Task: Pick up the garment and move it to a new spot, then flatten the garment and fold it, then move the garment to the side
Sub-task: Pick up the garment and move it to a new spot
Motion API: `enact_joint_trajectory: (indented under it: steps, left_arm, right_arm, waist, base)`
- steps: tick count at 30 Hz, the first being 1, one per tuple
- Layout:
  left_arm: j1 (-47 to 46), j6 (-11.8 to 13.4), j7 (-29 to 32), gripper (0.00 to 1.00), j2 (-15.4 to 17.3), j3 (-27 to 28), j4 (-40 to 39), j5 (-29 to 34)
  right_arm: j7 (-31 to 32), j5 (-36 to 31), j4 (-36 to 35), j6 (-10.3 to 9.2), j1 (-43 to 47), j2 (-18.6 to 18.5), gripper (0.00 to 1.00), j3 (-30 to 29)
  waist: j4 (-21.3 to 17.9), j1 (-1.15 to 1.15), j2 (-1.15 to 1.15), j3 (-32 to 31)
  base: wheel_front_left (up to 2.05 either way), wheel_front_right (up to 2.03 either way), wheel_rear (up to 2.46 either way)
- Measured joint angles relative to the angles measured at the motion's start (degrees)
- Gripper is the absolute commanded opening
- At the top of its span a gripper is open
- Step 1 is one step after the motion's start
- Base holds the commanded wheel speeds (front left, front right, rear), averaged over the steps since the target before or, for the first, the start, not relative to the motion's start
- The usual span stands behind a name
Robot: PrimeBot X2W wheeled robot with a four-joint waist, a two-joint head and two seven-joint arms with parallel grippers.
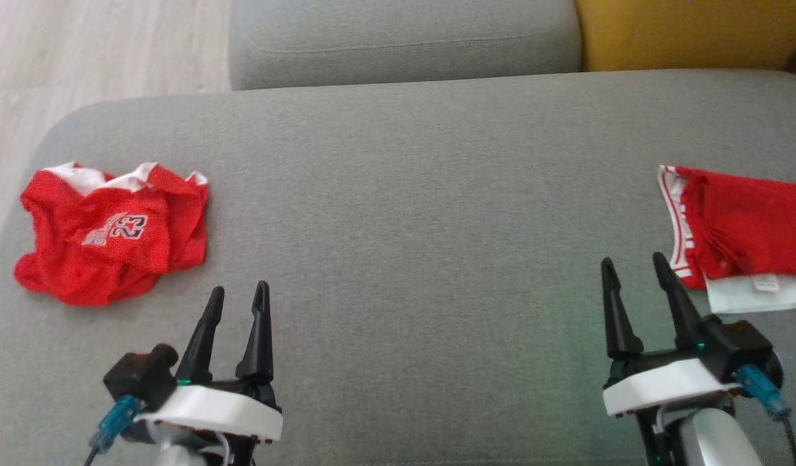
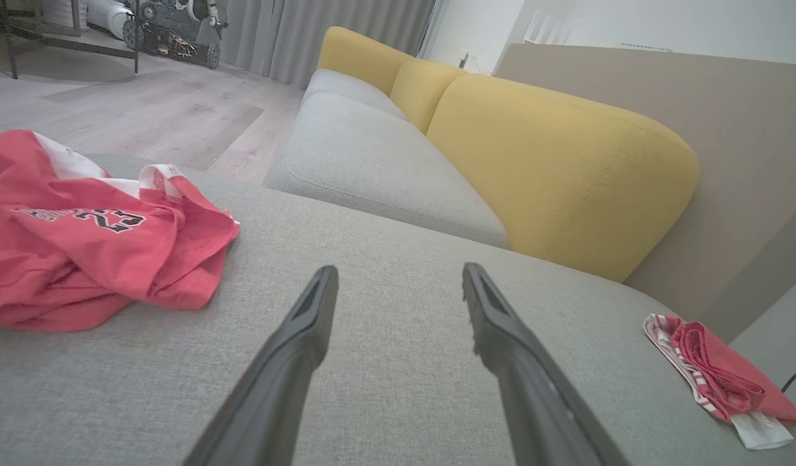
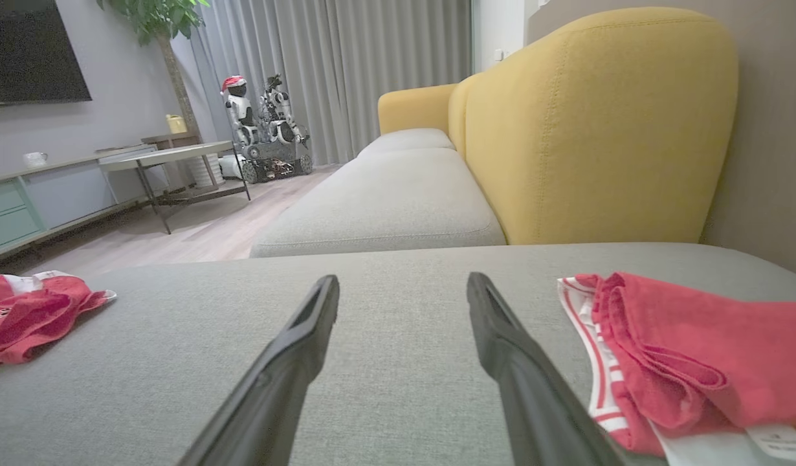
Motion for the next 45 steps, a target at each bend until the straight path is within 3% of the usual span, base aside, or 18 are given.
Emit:
enact_joint_trajectory:
  steps: [9,28,39,45]
  left_arm:
    - [-0.22,0.26,0.0,1.0,0.0,0.64,-0.58,-0.03]
    - [-0.21,0.43,0.0,1.0,0.02,4.74,-0.33,-0.59]
    - [-0.97,-0.08,0.0,1.0,-0.03,6.16,0.6,0.77]
    - [-9.13,0.37,0.0,1.0,0.13,6.36,7.08,6.0]
  right_arm:
    - [-0.01,0.6,-0.09,0.0,0.03,0.01,1.0,3.28]
    - [0.0,1.52,0.71,0.0,0.02,0.01,1.0,8.53]
    - [0.27,1.48,0.57,0.0,-0.09,0.01,1.0,9.53]
    - [1.77,-0.04,-1.15,0.0,-0.45,0.01,1.0,9.26]
  waist:
    - [5.46,0.0,0.0,-0.11]
    - [25.1,0.0,0.0,-0.24]
    - [24.78,0.0,0.0,1.07]
    - [22.94,0.0,0.0,3.75]
  base:
    - [0.0,0.0,0.0]
    - [0.0,0.0,0.0]
    - [0.0,0.0,0.0]
    - [0.0,0.0,0.0]
